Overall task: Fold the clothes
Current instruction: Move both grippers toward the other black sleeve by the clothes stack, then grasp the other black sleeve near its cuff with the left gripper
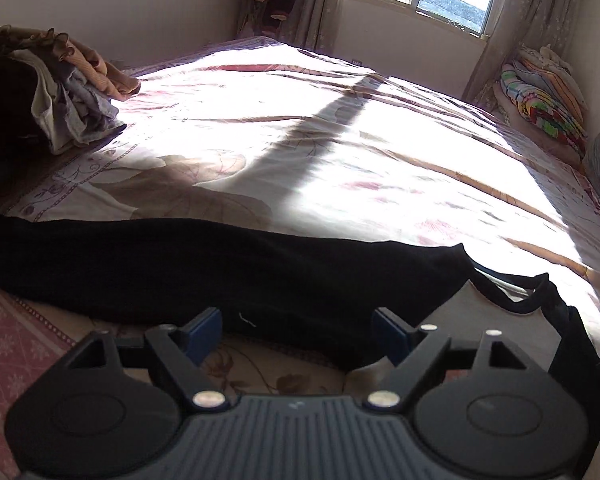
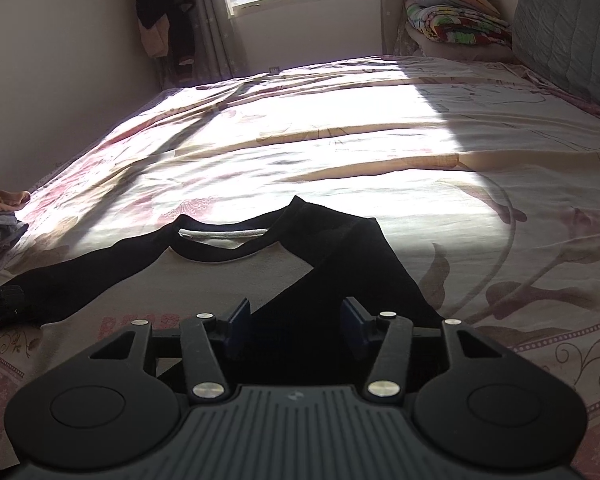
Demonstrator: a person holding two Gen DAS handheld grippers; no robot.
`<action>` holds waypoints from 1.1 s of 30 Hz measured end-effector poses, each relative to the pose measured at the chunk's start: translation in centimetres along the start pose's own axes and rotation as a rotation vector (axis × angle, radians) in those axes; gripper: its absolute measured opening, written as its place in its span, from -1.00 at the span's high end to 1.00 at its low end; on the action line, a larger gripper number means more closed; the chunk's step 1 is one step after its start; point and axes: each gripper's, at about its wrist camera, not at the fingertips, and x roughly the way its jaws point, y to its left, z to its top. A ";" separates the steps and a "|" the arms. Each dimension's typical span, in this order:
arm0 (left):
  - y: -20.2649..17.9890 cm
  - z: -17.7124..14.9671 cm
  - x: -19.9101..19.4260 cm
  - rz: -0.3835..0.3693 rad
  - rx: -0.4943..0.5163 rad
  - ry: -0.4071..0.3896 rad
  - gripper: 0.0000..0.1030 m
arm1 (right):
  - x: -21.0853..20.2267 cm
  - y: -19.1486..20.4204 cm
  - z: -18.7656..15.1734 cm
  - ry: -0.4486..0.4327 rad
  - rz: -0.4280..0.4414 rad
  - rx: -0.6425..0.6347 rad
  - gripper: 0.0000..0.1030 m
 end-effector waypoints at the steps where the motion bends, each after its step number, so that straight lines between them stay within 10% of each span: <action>1: 1.0 0.4 0.2 0.024 -0.041 0.001 -0.62 | 0.0 0.2 0.1 -0.001 0.003 -0.003 -0.05; 17: 10.4 1.5 3.5 0.285 -0.440 -0.035 -0.39 | 0.0 1.2 0.3 -0.004 0.034 0.029 -0.06; 23: 11.0 1.1 3.6 0.314 -0.480 -0.109 0.06 | -0.1 1.2 0.3 -0.006 0.044 0.038 -0.06; 28: 11.7 0.9 3.5 0.306 -0.530 -0.115 0.82 | -0.2 1.2 0.3 -0.008 0.050 0.041 -0.06; 33: 11.0 1.1 2.8 0.258 -0.513 -0.135 0.88 | -0.3 1.1 0.4 -0.010 0.052 0.047 -0.06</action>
